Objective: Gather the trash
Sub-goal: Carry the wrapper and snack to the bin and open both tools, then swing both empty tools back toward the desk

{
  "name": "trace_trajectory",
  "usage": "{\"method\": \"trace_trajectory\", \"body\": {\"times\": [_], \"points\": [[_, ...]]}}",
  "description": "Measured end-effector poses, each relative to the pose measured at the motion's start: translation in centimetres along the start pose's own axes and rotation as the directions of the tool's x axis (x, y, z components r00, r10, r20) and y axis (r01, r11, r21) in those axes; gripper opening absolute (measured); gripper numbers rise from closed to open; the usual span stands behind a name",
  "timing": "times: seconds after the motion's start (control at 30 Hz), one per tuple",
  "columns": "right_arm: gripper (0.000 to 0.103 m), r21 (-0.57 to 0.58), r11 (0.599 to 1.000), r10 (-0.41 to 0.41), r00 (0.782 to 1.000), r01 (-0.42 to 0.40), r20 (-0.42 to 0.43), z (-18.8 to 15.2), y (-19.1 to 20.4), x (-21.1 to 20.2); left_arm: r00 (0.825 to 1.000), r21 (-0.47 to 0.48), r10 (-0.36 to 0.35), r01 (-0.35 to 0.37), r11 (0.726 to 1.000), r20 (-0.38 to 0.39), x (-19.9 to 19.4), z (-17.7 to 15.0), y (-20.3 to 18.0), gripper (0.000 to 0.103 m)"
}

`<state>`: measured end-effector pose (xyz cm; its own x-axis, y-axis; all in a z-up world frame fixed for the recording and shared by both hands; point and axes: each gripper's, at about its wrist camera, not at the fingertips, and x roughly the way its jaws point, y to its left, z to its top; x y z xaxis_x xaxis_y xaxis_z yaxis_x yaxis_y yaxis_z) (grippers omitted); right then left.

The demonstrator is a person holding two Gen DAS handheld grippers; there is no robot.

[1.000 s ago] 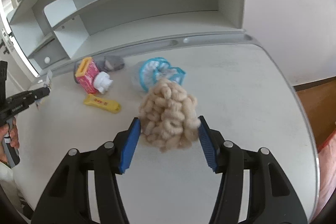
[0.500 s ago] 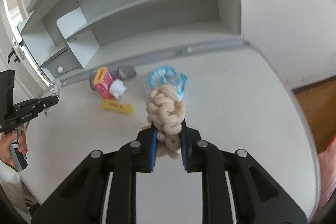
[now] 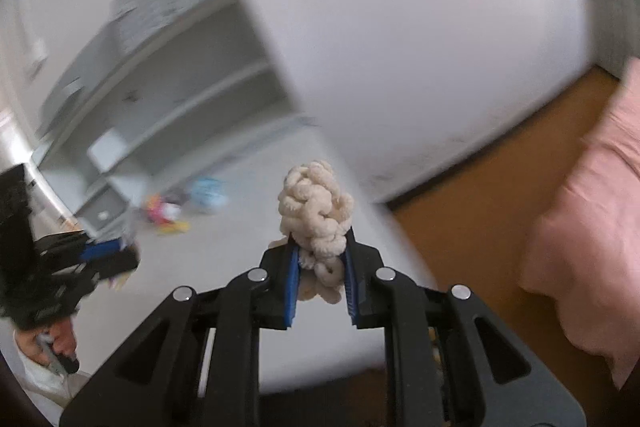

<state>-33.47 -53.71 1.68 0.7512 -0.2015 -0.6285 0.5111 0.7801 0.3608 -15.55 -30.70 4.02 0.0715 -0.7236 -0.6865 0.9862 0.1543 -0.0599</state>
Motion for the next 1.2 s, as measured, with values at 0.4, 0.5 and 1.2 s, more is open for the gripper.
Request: {"method": "trace_trajectory", "body": {"times": [0.4,0.5,1.2], "points": [[0.019,0.305,0.933,-0.052,0.910,0.191,-0.412,-12.8,-18.2,6.8,0.896,0.091,-0.214,0.269,0.959,-0.389,22.9,-7.3,-15.5,0.016],[0.019,0.329,0.927,-0.030,0.908,0.182,-0.417,-13.3,-19.0,7.5,0.876,0.047,-0.208,0.253,0.966,-0.435,26.0,-8.6,-15.5,0.016],[0.093,0.203,0.886,-0.390,0.907,0.417,-0.161,-8.5,-17.6,1.3,0.989,0.293,-0.073,0.033,0.956,0.128,12.7,-4.2,-17.8,0.096]]}}
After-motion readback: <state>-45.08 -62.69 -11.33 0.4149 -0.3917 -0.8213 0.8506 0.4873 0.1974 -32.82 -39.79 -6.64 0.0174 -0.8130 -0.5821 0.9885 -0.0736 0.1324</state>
